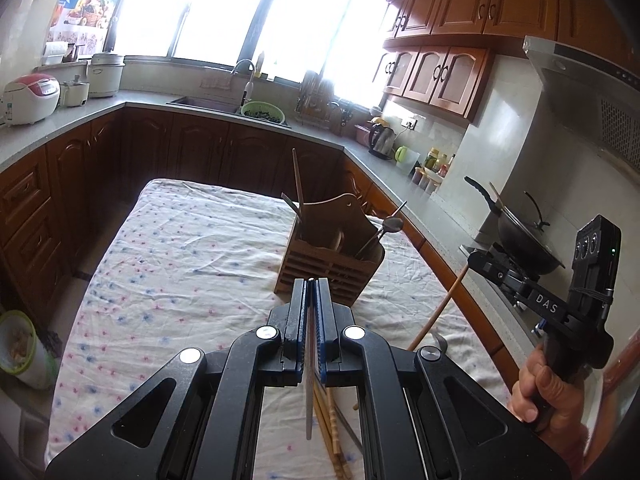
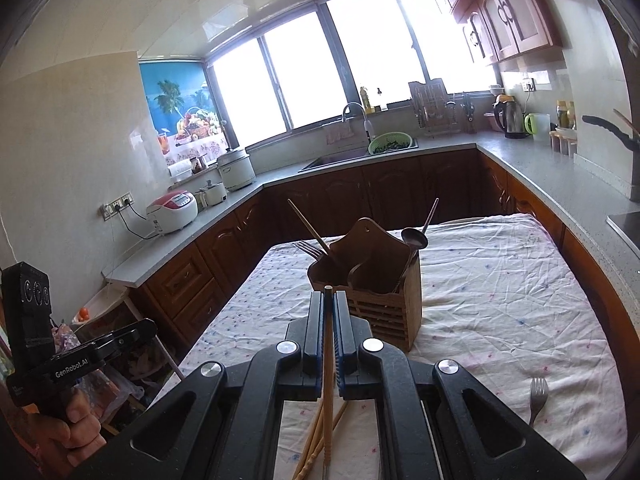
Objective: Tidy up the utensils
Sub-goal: 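Carry both chopsticks over the wooden holder and lower them into it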
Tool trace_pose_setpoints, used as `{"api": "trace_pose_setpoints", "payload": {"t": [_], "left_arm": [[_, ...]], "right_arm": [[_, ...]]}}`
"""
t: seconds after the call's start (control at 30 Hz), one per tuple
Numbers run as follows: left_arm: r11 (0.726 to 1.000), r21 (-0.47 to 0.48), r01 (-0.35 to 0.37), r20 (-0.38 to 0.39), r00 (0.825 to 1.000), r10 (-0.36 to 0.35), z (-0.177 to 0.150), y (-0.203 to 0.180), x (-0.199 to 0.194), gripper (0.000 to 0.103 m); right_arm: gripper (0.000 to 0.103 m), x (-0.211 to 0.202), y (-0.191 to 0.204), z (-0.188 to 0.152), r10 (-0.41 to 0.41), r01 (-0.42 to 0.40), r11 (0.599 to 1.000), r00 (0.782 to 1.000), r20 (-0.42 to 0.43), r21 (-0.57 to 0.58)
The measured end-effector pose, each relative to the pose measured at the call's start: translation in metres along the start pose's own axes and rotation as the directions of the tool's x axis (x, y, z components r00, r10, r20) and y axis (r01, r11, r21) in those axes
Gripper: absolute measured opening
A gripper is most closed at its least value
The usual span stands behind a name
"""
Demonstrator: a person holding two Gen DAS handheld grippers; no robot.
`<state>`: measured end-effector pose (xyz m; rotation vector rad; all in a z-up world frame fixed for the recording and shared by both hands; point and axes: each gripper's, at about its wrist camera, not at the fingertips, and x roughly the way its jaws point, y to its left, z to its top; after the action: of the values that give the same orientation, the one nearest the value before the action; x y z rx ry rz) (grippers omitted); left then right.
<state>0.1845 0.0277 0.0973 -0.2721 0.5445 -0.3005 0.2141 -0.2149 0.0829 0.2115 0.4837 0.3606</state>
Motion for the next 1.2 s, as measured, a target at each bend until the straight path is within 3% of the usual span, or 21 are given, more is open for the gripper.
{"api": "trace_pose_setpoints", "payload": {"t": [0.43, 0.87, 1.0, 1.2], "left_arm": [[1.0, 0.014, 0.01, 0.115, 0.993, -0.012, 0.065, -0.009, 0.022, 0.003], [0.999, 0.041, -0.013, 0.278, 0.961, 0.001, 0.155, -0.025, 0.072, 0.003], [0.999, 0.021, -0.029, 0.277, 0.961, 0.022, 0.16, -0.021, 0.106, 0.003], [1.0, -0.011, -0.026, 0.25, 0.968, 0.028, 0.135, -0.005, 0.155, 0.003]], "right_arm": [[0.004, 0.008, -0.015, 0.048, -0.03, 0.028, 1.0, 0.993, 0.113, 0.011], [0.004, 0.035, -0.028, 0.126, -0.082, 0.082, 0.997, 0.958, 0.276, 0.012], [0.004, 0.053, -0.035, 0.128, -0.104, 0.107, 0.994, 0.95, 0.295, 0.007], [0.004, 0.082, -0.049, 0.104, -0.103, 0.101, 0.995, 0.957, 0.272, 0.021]]}}
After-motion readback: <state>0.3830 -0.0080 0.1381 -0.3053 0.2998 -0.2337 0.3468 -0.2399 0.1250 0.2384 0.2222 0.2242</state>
